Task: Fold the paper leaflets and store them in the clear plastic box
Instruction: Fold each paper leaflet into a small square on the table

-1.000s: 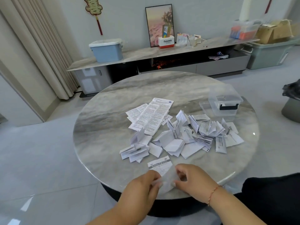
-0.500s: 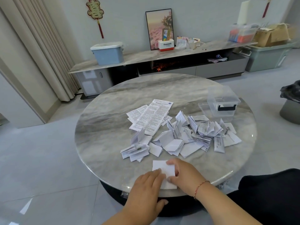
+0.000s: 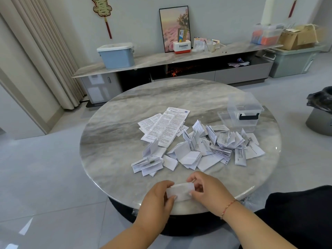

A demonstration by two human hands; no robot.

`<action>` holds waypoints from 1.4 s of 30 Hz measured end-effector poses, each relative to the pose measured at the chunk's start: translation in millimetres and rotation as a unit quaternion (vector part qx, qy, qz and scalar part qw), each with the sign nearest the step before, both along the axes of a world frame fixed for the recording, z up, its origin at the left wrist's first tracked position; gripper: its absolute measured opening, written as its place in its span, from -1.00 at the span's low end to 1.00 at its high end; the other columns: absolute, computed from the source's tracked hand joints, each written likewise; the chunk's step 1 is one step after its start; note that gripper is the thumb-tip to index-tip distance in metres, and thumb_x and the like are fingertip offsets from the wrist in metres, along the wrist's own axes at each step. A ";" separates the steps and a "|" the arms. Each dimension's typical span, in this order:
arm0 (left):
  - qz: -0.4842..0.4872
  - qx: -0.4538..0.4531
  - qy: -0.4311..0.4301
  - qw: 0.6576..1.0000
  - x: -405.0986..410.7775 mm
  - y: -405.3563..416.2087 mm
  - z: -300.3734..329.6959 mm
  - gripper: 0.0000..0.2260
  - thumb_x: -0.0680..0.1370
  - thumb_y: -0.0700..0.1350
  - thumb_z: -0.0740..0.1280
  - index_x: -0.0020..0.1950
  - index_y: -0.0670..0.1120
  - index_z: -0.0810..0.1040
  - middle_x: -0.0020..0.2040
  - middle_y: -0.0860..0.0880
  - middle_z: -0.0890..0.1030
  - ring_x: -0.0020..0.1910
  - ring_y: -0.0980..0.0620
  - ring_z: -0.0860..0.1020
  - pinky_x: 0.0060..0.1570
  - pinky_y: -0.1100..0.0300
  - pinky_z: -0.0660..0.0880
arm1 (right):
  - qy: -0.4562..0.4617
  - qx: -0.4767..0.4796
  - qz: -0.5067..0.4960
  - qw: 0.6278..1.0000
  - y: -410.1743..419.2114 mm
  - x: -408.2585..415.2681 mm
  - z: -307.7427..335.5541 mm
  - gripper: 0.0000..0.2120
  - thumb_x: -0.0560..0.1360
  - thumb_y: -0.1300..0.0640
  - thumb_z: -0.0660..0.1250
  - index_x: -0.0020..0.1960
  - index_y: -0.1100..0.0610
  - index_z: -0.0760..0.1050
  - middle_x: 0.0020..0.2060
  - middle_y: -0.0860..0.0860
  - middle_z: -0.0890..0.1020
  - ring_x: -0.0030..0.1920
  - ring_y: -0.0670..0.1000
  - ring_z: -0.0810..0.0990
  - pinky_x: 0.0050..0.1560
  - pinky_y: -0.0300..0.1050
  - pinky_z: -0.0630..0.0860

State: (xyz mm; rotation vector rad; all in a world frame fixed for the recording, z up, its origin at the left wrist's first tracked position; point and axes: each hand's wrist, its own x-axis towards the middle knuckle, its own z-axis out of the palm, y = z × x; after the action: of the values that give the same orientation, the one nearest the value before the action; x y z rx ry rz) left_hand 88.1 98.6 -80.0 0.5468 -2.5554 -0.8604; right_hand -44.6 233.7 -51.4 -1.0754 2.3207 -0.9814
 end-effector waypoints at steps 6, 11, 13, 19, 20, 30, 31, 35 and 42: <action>-0.039 -0.150 0.013 0.988 2.7 -11.3 -12.6 -0.75 0.46 0.05 0.31 0.10 0.03 0.58 0.11 0.05 0.56 0.09 0.11 0.45 0.07 0.21 0.46 | 0.095 0.030 -0.019 0.995 -17.3 3.1 -10.4 -0.61 0.43 0.07 0.36 0.22 -0.10 0.38 -0.15 -0.13 0.41 -0.20 -0.15 0.42 -0.14 -0.29 0.33; -0.148 -0.274 0.000 0.950 15.9 -15.2 -21.3 -0.55 0.39 0.24 0.32 0.16 0.01 0.50 0.11 0.02 0.60 0.08 0.04 0.51 0.08 0.17 0.49 | 0.113 0.098 0.034 0.988 -14.3 7.2 -4.6 -0.66 0.44 -0.05 0.34 0.19 -0.05 0.42 -0.07 -0.12 0.33 0.07 -0.04 0.47 -0.01 -0.24 0.33; -0.174 -0.341 0.036 0.923 19.1 -18.0 -24.3 -0.66 0.46 0.15 0.31 0.13 -0.01 0.47 0.05 0.01 0.62 0.04 0.02 0.51 0.02 0.16 0.49 | 0.112 0.105 0.058 0.986 -9.1 10.4 -3.8 -0.63 0.42 -0.07 0.36 0.20 -0.06 0.41 -0.06 -0.12 0.31 0.04 -0.06 0.45 -0.03 -0.27 0.31; -0.134 -0.278 0.077 0.948 11.6 -12.9 -2.7 -0.89 0.49 -0.10 0.27 -0.19 -0.01 0.57 -0.31 0.09 0.57 -0.32 0.08 0.48 -0.19 0.25 0.38 | 0.071 -0.064 0.067 0.993 0.0 8.5 1.1 -0.79 0.32 -0.07 0.33 -0.08 -0.10 0.62 -0.09 -0.24 0.44 0.03 -0.28 0.36 0.05 -0.45 0.27; -0.117 -0.237 0.054 0.963 10.0 -10.5 3.7 -0.86 0.50 -0.06 0.25 -0.21 0.02 0.58 -0.34 0.12 0.55 -0.34 0.10 0.46 -0.24 0.24 0.39 | 0.064 -0.087 0.067 0.992 -1.0 9.4 4.2 -0.84 0.32 -0.03 0.33 -0.14 -0.07 0.63 -0.13 -0.24 0.49 0.02 -0.26 0.40 0.03 -0.46 0.29; 0.013 0.089 -0.006 0.996 0.7 -5.2 53.4 -0.81 0.55 -0.08 0.32 -0.27 0.04 0.52 -0.49 0.18 0.42 -0.44 0.19 0.36 -0.41 0.36 0.26 | 0.079 -0.116 0.002 0.990 -8.0 2.1 18.4 -0.93 0.29 0.06 0.29 -0.36 -0.06 0.49 -0.39 -0.15 0.51 -0.16 -0.21 0.45 -0.20 -0.46 0.33; 0.027 0.099 -0.004 0.995 0.8 -8.0 56.4 -0.81 0.54 -0.10 0.33 -0.28 0.03 0.52 -0.50 0.18 0.41 -0.46 0.18 0.35 -0.41 0.35 0.26 | 0.081 -0.119 -0.008 0.990 -7.7 -0.3 18.7 -0.90 0.28 0.07 0.30 -0.39 -0.10 0.45 -0.40 -0.15 0.51 -0.17 -0.20 0.46 -0.21 -0.45 0.33; 0.129 0.127 0.045 0.983 -2.3 -32.7 75.5 -0.83 0.52 -0.11 0.34 -0.28 -0.02 0.57 -0.43 0.14 0.50 -0.42 0.18 0.42 -0.37 0.34 0.32 | 0.089 -0.132 -0.070 0.985 -3.5 -10.4 17.9 -0.70 0.30 0.26 0.42 -0.42 -0.10 0.45 -0.41 -0.13 0.52 -0.22 -0.19 0.48 -0.25 -0.46 0.33; 0.300 0.255 0.072 0.916 -20.1 -129.1 89.8 -0.85 0.57 -0.18 0.27 -0.16 -0.12 0.58 -0.39 -0.04 0.52 -0.46 0.01 0.44 -0.42 0.26 0.40 | 0.087 -0.151 -0.083 0.981 -10.8 -7.6 17.4 -0.68 0.35 0.27 0.42 -0.39 -0.10 0.45 -0.40 -0.13 0.53 -0.22 -0.16 0.48 -0.26 -0.45 0.35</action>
State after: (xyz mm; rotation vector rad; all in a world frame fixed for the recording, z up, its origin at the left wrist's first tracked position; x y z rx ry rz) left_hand 68.0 -30.5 9.8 1.2825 -1.8291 -1.2552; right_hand -52.2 222.9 -34.0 -1.1344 2.4904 -1.3902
